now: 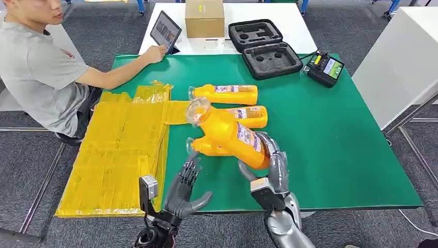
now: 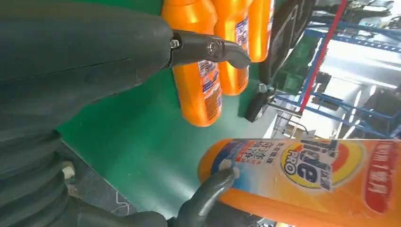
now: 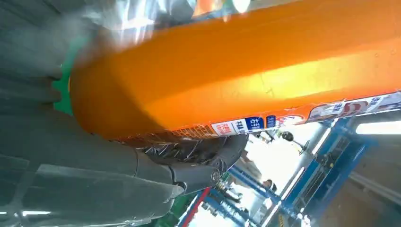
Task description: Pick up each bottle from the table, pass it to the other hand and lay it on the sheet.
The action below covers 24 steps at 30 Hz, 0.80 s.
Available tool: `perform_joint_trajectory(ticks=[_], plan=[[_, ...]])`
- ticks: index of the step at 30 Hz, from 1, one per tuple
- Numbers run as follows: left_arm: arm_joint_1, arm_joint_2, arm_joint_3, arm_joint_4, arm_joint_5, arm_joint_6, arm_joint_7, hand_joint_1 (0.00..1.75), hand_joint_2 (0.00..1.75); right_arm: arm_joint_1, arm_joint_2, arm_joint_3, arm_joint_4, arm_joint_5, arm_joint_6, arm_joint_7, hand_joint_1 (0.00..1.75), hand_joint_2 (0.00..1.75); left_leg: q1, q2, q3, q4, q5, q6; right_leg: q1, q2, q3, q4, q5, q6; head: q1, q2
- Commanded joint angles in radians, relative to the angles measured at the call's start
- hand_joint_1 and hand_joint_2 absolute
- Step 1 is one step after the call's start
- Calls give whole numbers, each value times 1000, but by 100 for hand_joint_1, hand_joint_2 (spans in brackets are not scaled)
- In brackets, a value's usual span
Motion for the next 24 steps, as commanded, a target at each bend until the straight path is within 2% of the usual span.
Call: perform_joint_trajectory(ticks=[1, 6, 15, 20, 24], plan=[[-64, 5, 12, 31, 22, 8, -29, 0, 175, -38, 5, 91, 87, 23, 1, 0, 175, 175, 2, 0, 2, 0, -1, -2, 1, 2, 2, 0, 0, -2, 0, 0], [-52, 7, 49, -45, 33, 31, -45, 0, 175, -41, 21, 100, 123, 23, 7, 0, 175, 175, 1, 1, 2, 0, -1, -2, 1, 2, 2, 0, 0, -2, 0, 0], [-54, -3, 46, -58, 8, 65, -49, 0, 175, -35, 25, 105, 135, 18, 5, 0, 175, 175, 1, 1, 2, 0, -1, -1, 1, 2, 2, 0, 0, -1, 0, 0], [-53, 9, -12, -48, -28, 45, -44, 0, 175, -43, 25, 91, 151, -38, 32, 0, 175, 175, 1, 0, 3, 0, -1, -2, 1, 2, 3, -1, -1, -2, 0, 0], [-74, -13, -68, 43, -48, 37, -49, 0, 175, -84, 27, 151, 185, -11, 23, 0, 175, 175, 1, 1, 2, 0, 0, -1, 0, 2, 2, -1, 0, -1, 0, 0]])
